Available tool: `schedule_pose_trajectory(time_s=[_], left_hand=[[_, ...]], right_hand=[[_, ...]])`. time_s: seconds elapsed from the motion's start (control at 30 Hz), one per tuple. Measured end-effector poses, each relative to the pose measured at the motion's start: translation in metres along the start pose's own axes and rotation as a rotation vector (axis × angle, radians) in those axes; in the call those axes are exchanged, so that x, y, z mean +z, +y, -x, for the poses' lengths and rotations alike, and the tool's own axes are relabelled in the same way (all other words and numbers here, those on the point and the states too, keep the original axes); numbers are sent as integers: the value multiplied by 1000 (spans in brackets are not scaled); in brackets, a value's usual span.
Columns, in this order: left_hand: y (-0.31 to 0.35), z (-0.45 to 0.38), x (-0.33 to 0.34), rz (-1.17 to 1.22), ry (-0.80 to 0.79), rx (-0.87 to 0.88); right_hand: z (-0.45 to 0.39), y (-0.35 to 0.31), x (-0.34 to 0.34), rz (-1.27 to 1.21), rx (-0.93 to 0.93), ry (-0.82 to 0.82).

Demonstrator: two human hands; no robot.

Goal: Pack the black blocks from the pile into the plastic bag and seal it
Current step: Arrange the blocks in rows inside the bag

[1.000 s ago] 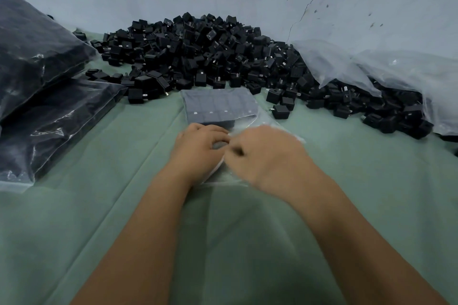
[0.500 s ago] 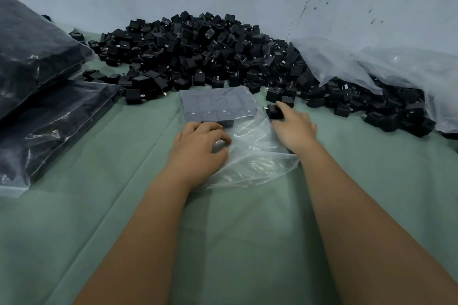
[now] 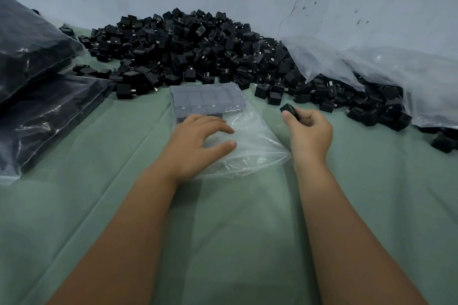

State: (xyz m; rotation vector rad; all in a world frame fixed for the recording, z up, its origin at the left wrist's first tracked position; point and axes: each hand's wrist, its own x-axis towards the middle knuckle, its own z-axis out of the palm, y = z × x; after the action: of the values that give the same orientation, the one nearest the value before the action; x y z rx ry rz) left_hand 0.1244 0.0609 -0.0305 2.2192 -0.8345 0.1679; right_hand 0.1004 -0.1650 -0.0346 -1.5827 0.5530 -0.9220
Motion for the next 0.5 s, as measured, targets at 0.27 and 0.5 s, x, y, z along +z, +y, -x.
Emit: schedule_pose_trajectory(time_s=[0.27,0.5], left_hand=[[4,2,1,-81,-232,-66],[4,-1,-2,424,-65,-309]], right_hand=[[64,-23,-2,123,-545,18],[102,-36,15,406,-767,-417]])
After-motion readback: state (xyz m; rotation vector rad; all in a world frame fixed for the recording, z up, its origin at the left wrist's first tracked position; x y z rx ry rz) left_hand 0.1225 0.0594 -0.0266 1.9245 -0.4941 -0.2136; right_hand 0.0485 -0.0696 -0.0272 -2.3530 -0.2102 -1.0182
